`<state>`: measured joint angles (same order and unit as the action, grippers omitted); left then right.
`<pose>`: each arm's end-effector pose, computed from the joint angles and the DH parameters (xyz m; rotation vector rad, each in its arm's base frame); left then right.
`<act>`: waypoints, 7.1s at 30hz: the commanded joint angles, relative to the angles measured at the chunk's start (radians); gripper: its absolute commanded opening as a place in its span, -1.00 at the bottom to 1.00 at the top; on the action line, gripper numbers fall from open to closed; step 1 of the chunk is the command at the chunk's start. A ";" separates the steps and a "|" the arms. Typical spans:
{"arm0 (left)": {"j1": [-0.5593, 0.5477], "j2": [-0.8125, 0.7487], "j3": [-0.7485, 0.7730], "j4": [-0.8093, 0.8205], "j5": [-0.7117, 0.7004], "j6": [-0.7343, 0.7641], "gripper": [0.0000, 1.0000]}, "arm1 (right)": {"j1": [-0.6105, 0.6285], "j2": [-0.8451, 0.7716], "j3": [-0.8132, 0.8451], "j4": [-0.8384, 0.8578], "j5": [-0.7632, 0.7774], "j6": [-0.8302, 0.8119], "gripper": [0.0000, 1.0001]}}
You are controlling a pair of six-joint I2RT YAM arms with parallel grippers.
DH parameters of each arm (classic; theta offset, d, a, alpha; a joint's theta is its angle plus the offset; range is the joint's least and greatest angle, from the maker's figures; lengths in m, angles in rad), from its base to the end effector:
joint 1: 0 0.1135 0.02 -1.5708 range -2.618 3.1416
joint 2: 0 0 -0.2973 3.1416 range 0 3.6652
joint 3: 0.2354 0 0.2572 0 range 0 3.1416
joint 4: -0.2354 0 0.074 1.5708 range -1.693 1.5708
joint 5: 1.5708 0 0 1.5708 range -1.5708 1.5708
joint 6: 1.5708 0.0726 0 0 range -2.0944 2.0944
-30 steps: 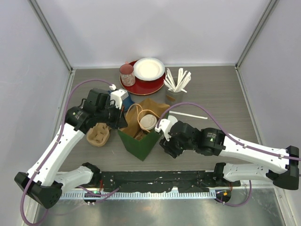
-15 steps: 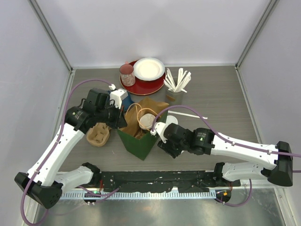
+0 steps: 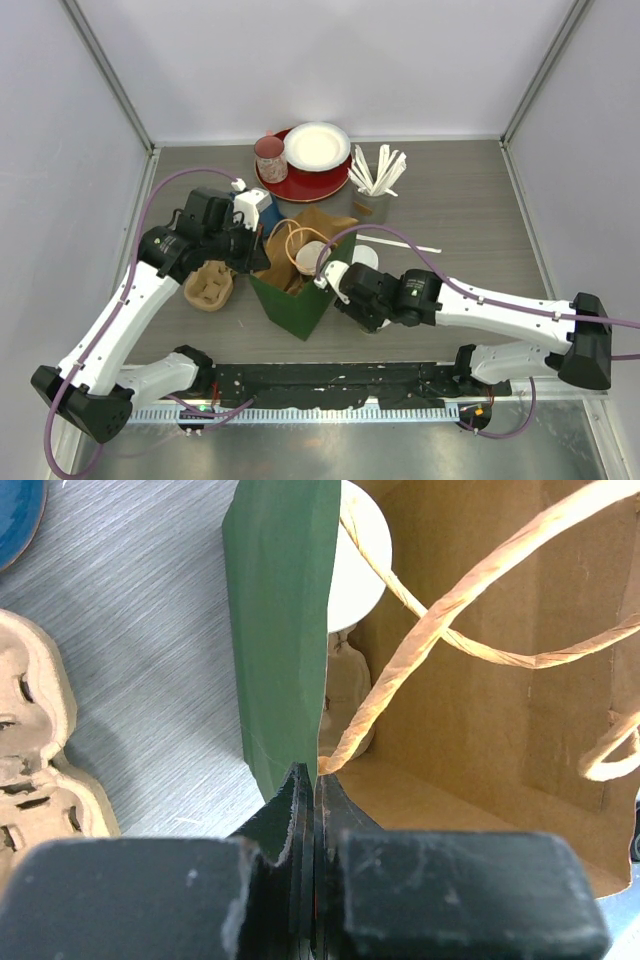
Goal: Pack the takeout coffee
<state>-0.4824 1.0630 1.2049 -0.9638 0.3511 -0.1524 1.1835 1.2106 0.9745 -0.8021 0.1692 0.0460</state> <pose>0.1756 -0.1202 0.3639 0.5693 2.3819 -0.7113 0.1044 0.2235 0.2661 -1.3508 2.2250 0.2291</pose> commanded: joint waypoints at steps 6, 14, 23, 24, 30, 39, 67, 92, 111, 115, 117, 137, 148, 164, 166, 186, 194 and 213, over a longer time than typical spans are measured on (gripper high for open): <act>0.005 0.003 0.028 0.002 0.023 0.010 -1.00 | 0.005 0.003 0.062 -0.045 0.007 0.003 -0.78; 0.005 0.006 0.027 0.008 0.032 0.002 -1.00 | 0.007 -0.066 0.119 -0.089 -0.013 0.090 -0.98; 0.004 0.000 0.022 0.013 0.040 -0.001 -1.00 | 0.007 -0.131 0.219 -0.167 0.027 0.196 -0.98; 0.005 -0.001 0.021 0.013 0.037 -0.001 -1.00 | 0.007 -0.135 0.224 -0.177 0.030 0.225 -0.98; 0.005 -0.008 0.019 0.014 0.048 -0.003 -1.00 | 0.007 -0.175 0.317 -0.299 0.125 0.339 -0.98; 0.002 -0.009 0.019 0.020 0.092 -0.003 -1.00 | 0.007 -0.061 0.763 -0.500 0.323 0.353 -0.98; 0.001 0.002 0.008 0.062 0.083 -0.142 -1.00 | 0.007 0.356 1.164 -0.542 0.024 -0.080 -0.98; -0.024 0.017 0.054 0.014 0.066 0.085 -1.00 | 0.036 0.441 1.282 -0.497 0.003 -0.169 -0.99; -0.028 0.032 0.068 -0.010 0.077 0.111 -1.00 | 0.036 0.428 1.363 -0.540 0.202 -0.166 -0.98; -0.030 0.034 0.074 -0.009 0.077 0.099 -1.00 | 0.038 0.429 1.353 -0.533 0.170 -0.167 -0.98; -0.028 0.031 0.079 -0.004 0.078 0.094 -1.00 | 0.038 0.429 1.330 -0.529 0.148 -0.164 -0.99; -0.030 0.029 0.053 0.037 0.104 -0.079 -1.00 | 0.045 0.490 1.122 -0.390 -0.276 -0.169 -0.98; -0.030 0.028 0.050 0.033 0.138 -0.064 -1.00 | 0.042 0.615 1.207 -0.443 -0.241 -0.270 -0.98; -0.030 0.032 0.047 0.050 0.094 -0.076 -1.00 | 0.031 0.548 0.966 -0.306 -0.462 -0.351 -0.98; -0.030 0.031 0.051 0.050 0.080 -0.070 -1.00 | 0.031 0.523 0.932 -0.310 -0.507 -0.353 -0.98; -0.030 0.012 0.019 0.079 0.209 -0.049 -1.00 | 0.015 0.570 0.741 -0.211 -0.628 -0.382 -0.98; -0.028 -0.021 -0.007 0.063 0.295 0.048 -1.00 | -0.019 0.537 0.593 -0.106 -0.674 -0.333 -0.98; -0.030 -0.028 0.079 0.042 0.206 0.014 -1.00 | -0.003 0.498 0.464 -0.098 -0.441 -0.172 -0.98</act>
<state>-0.5095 1.0847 1.1736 -0.9417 0.5095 -0.0761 1.1870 1.6627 1.4715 -0.6823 -0.4812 -0.2779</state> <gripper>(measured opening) 0.009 0.034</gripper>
